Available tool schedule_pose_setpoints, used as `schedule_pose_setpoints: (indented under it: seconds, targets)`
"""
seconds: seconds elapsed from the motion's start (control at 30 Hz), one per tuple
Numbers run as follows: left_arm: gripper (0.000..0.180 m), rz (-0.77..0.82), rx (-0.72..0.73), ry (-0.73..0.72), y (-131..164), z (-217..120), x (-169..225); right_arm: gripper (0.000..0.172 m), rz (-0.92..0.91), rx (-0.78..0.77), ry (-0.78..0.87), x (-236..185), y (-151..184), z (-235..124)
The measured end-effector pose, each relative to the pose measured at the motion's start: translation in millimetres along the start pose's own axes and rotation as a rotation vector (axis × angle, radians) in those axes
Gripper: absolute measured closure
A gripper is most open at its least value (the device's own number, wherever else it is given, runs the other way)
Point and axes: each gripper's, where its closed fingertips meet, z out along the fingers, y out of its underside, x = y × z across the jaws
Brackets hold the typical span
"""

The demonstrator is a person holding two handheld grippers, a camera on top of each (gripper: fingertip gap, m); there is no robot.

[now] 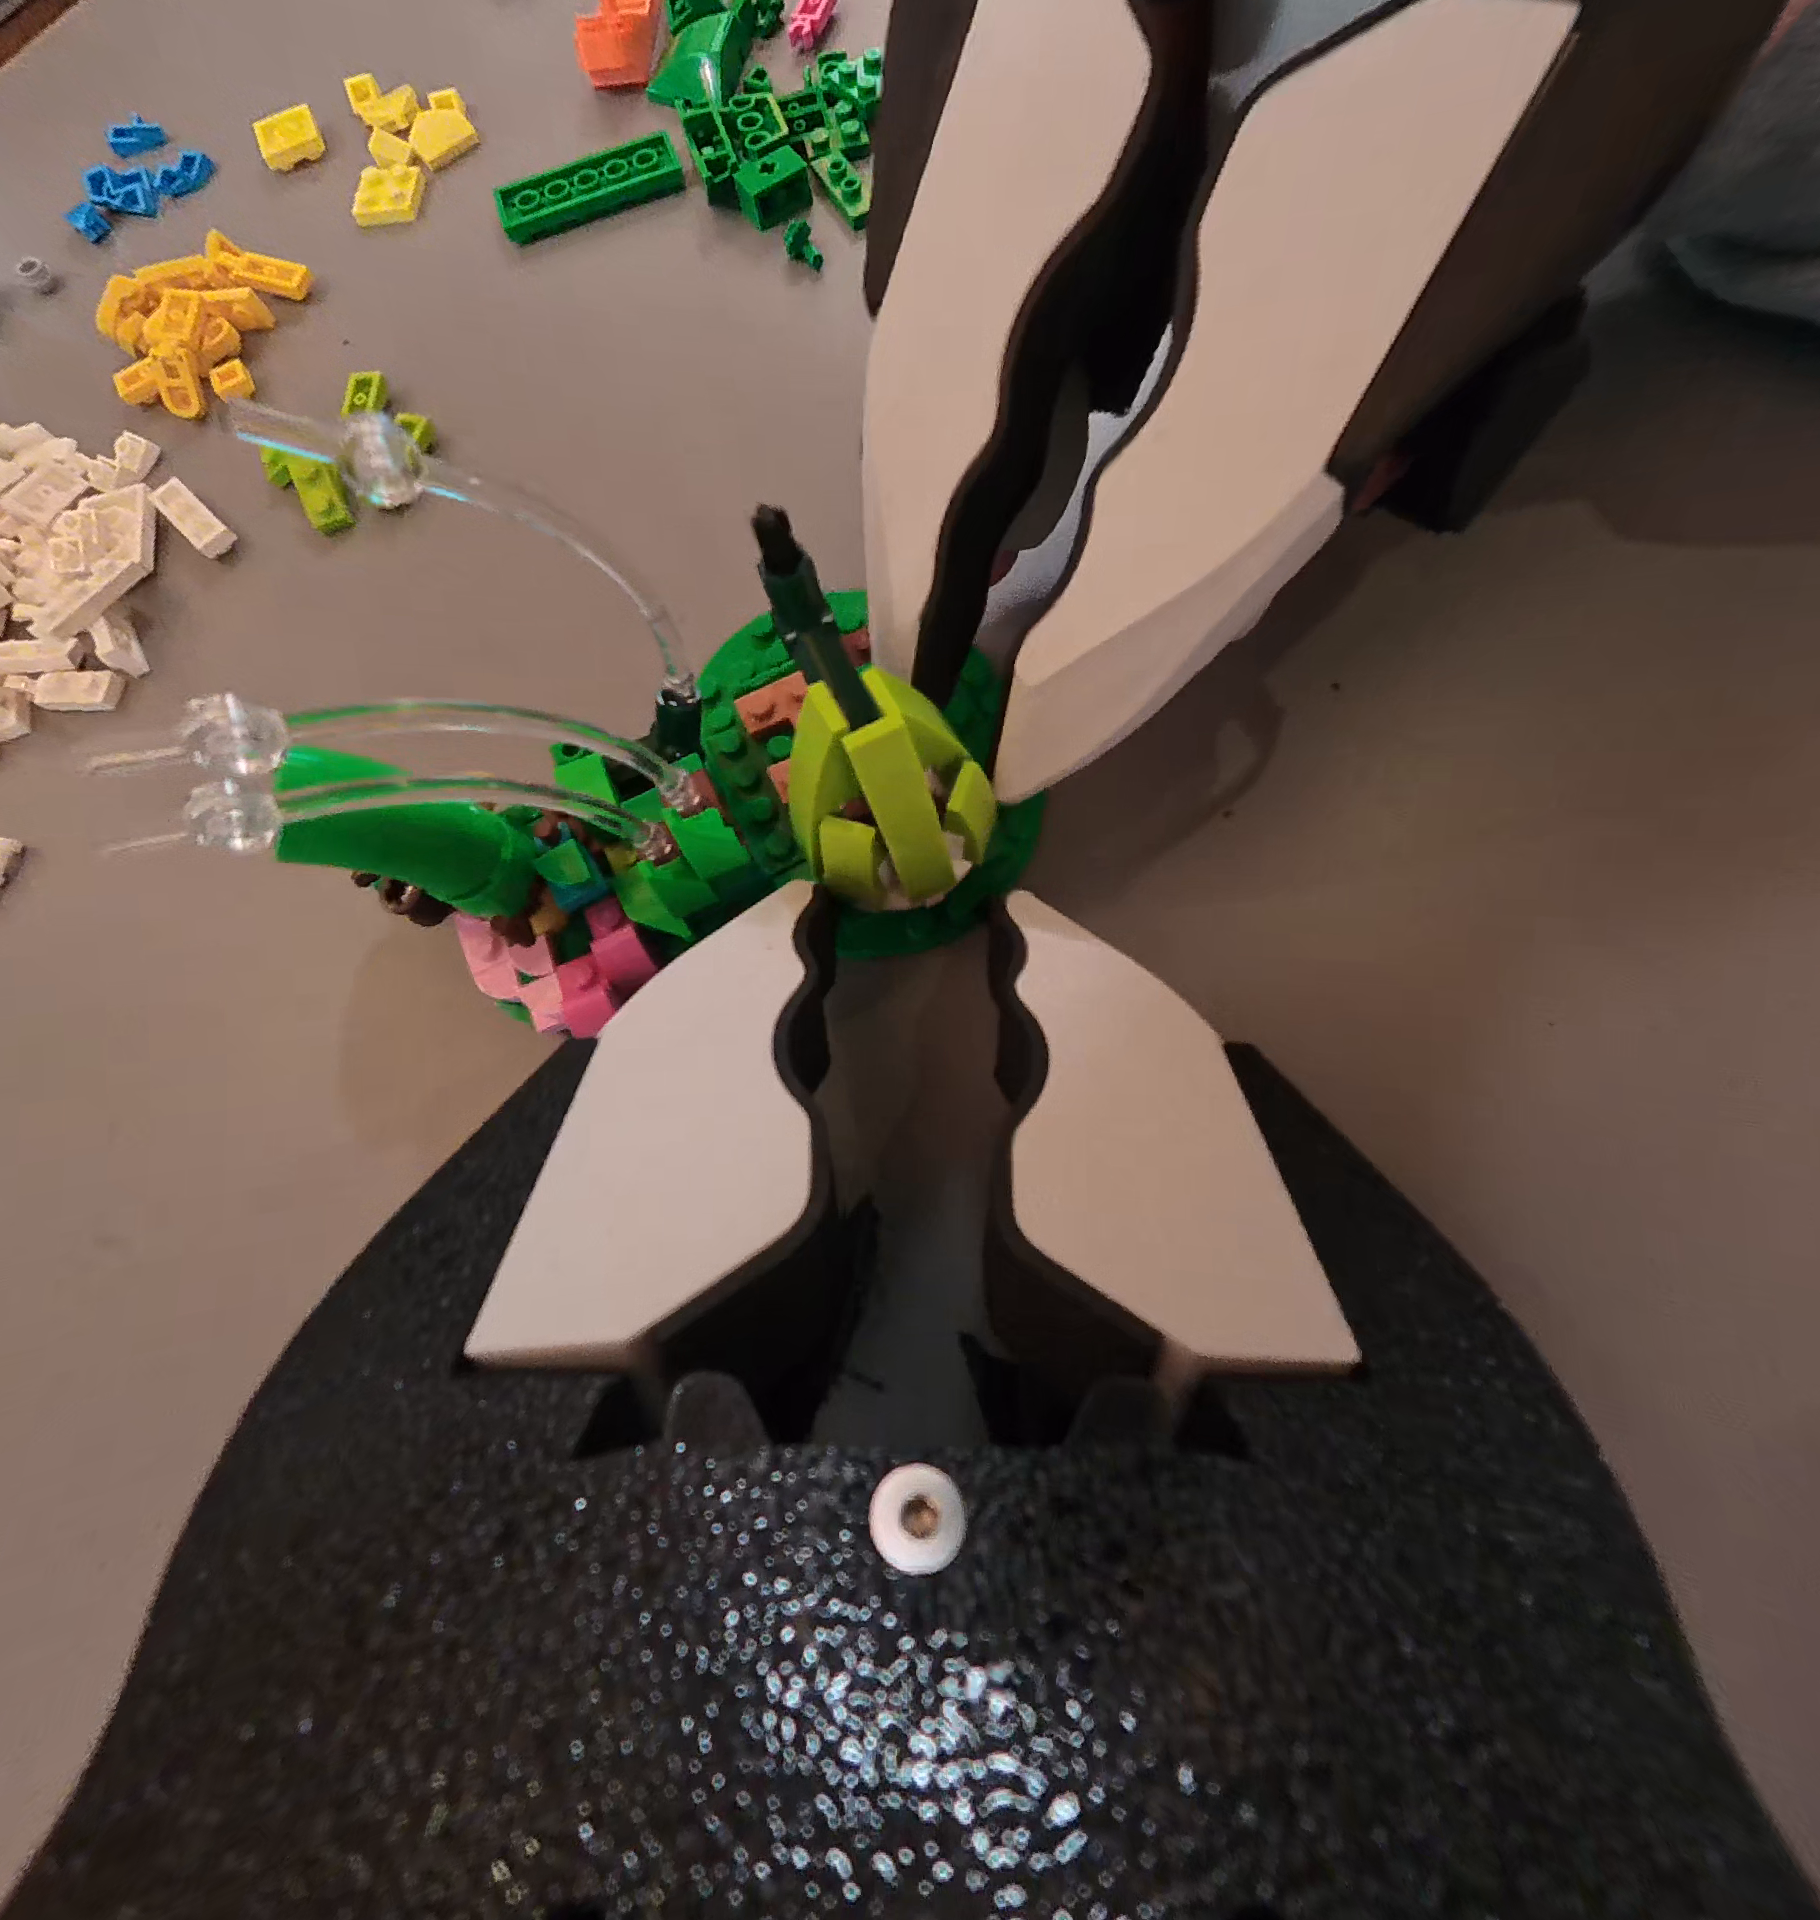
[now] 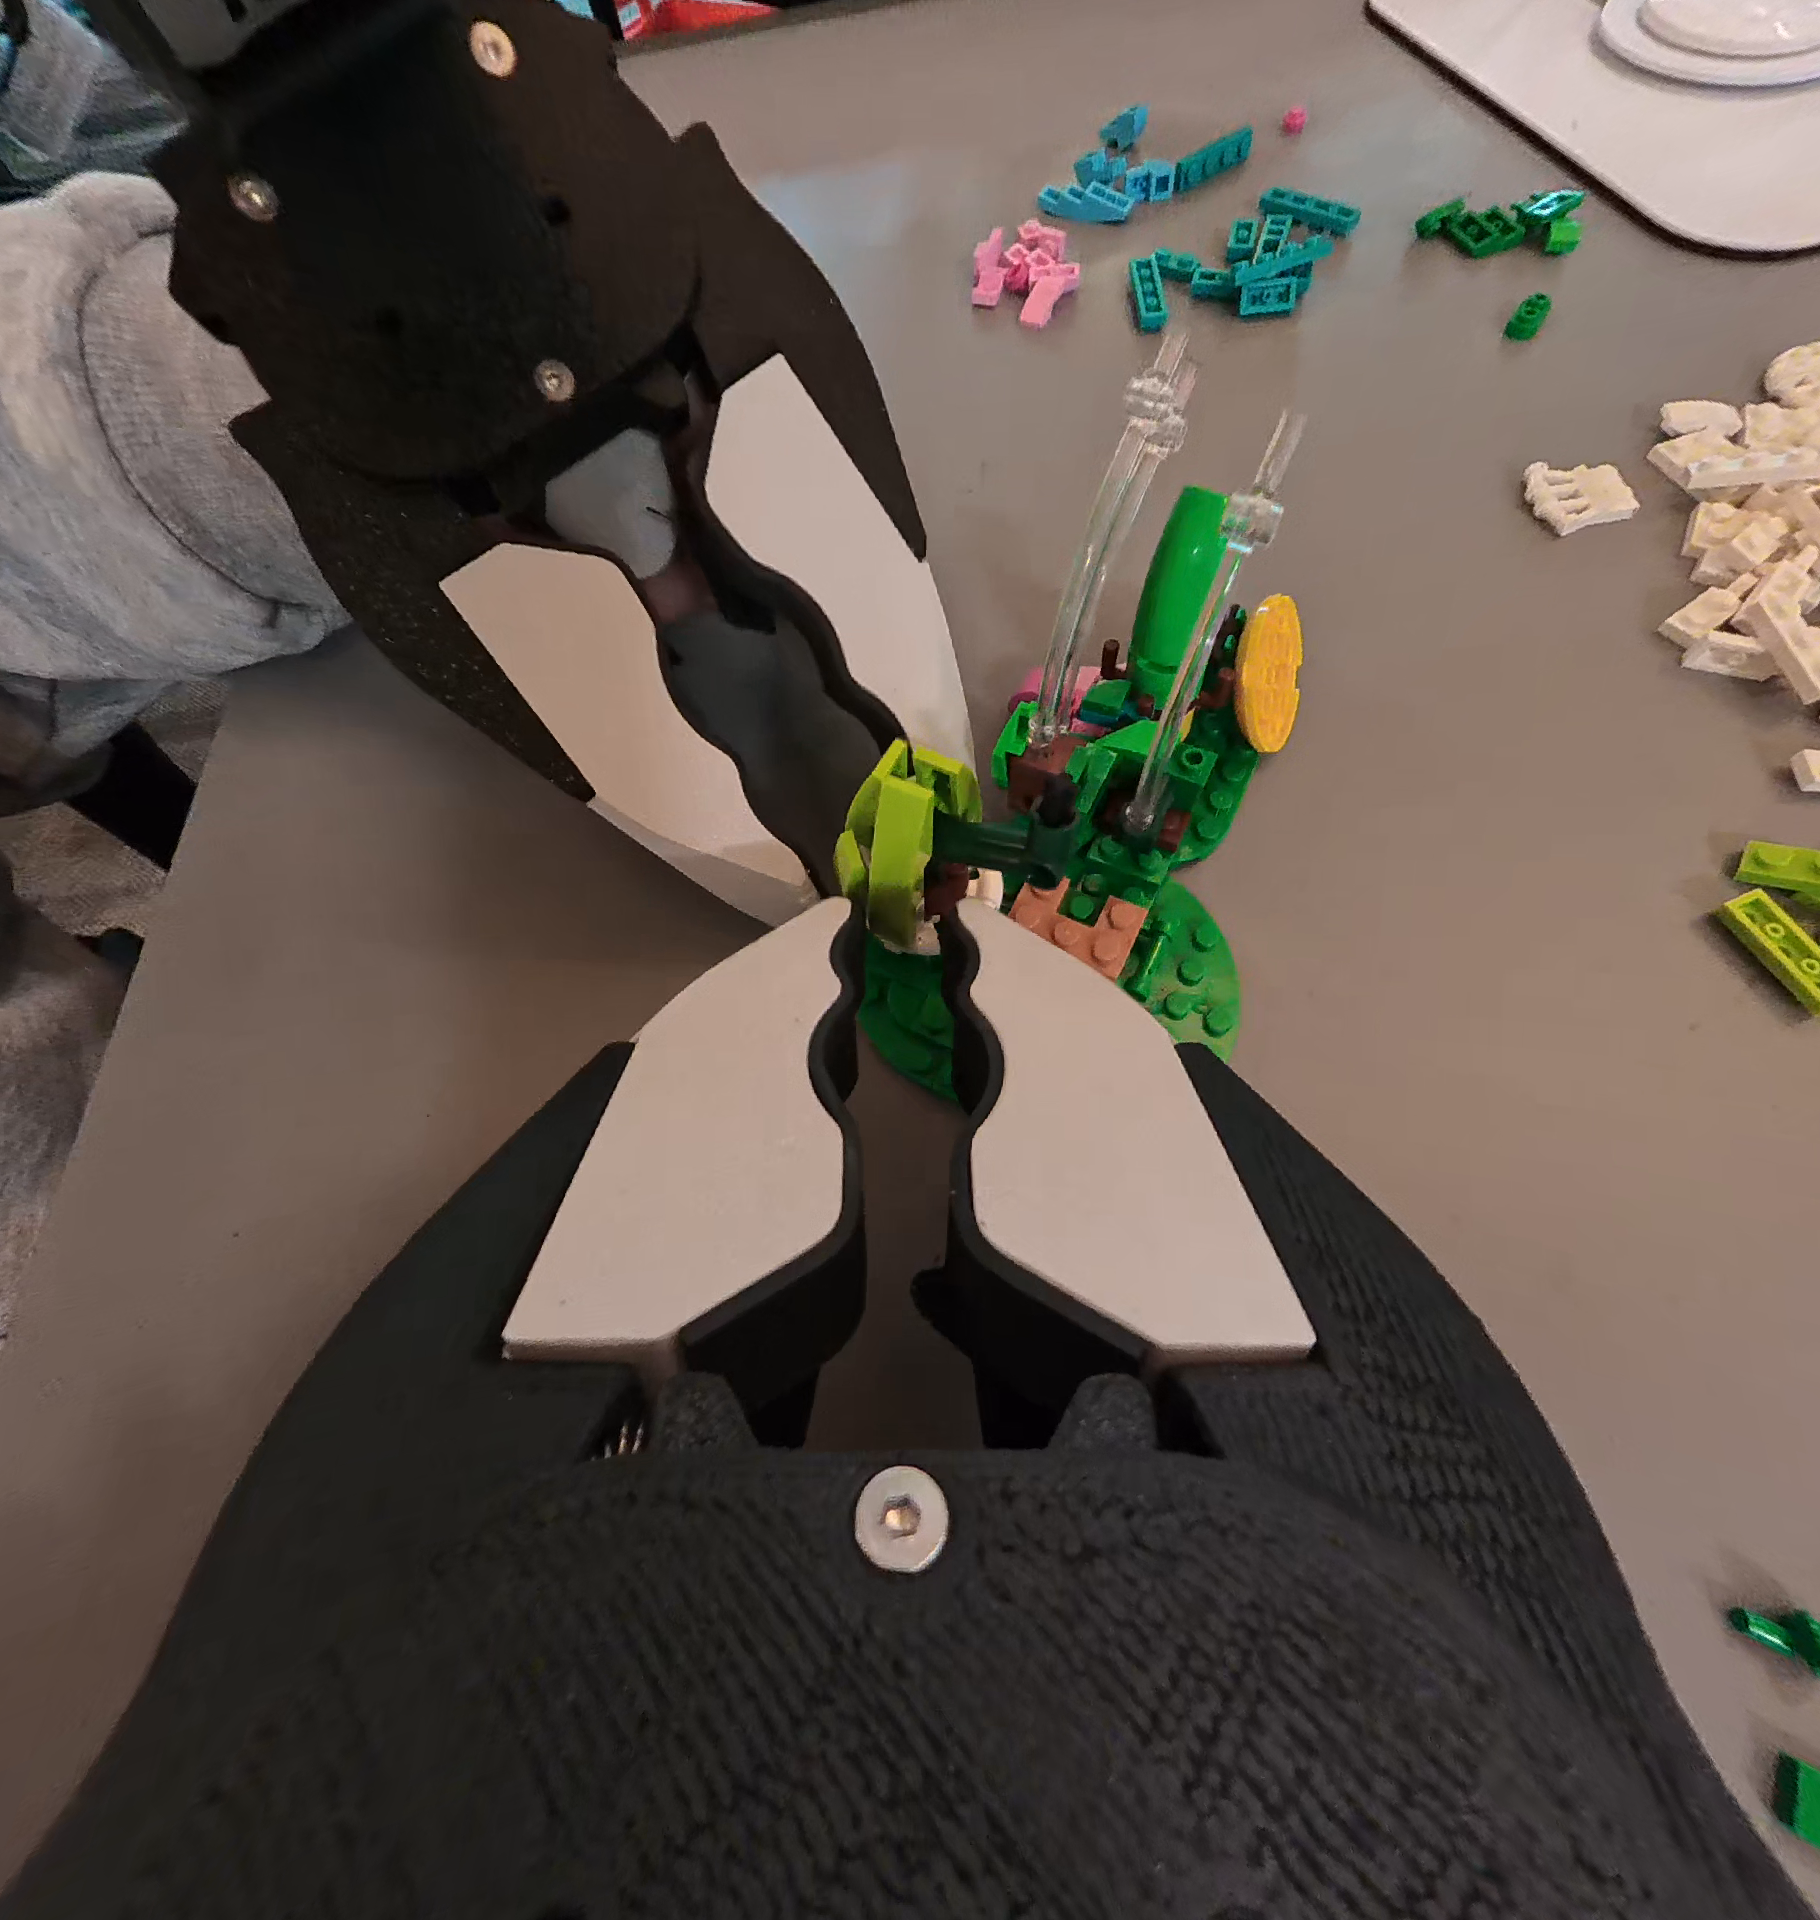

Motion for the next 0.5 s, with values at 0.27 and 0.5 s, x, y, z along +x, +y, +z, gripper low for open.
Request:
schedule_pose_setpoints:
  seconds: [0.27, 0.5]
  targets:
    - [0.135, -0.008, 0.0, 0.024, -0.4, 0.2, 2.4, 0.153, 0.031, 0.046, -0.016, -0.8, -6.8, -0.9]
    - [0.139, -0.005, 0.049, 0.029, -6.1, -4.5, 4.0, 0.16, -0.002, 0.048, -0.024, -1.8, -6.7, -7.5]
